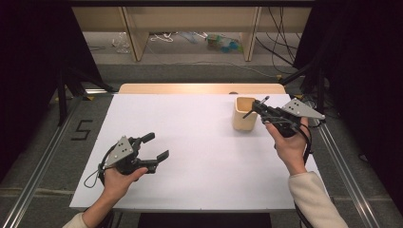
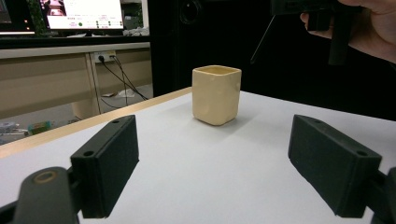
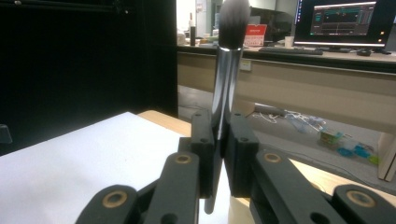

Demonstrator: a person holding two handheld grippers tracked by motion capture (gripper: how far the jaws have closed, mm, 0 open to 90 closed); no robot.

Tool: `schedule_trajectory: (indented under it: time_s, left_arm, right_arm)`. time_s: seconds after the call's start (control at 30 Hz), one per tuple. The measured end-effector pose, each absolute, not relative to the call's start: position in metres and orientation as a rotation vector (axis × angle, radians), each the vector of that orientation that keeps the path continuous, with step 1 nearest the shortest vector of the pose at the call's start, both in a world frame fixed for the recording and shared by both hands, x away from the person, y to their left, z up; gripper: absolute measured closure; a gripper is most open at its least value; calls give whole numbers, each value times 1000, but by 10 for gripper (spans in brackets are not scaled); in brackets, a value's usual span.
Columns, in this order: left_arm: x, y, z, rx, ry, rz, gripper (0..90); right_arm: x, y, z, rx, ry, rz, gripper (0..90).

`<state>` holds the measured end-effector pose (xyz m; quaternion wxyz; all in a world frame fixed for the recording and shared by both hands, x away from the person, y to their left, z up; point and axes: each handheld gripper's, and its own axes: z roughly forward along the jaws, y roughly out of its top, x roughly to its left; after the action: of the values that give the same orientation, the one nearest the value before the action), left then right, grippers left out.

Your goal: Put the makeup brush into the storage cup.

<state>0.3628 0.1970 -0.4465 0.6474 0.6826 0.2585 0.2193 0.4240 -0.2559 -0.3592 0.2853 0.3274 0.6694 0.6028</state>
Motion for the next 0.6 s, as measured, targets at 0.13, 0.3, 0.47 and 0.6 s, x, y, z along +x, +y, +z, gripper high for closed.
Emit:
schedule_trajectory:
  time_s: [0.13,0.3,0.47,0.6]
  left_arm:
    - [363,197,-447,1552,590,498,160]
    - [363,197,-447,1551,591,496,160]
    - [363,197,-447,1551,592,495,160]
    - [363,197,-447,1552,591,496,161]
  right_arm:
    - [425,-257,-358,879,1808,1605,840]
    - [427,-257,-359,881,1800,1608,841]
    - [428,-257,-358,890,1806,1594,840]
    - [430,-257,-358,886,1794,1601,841]
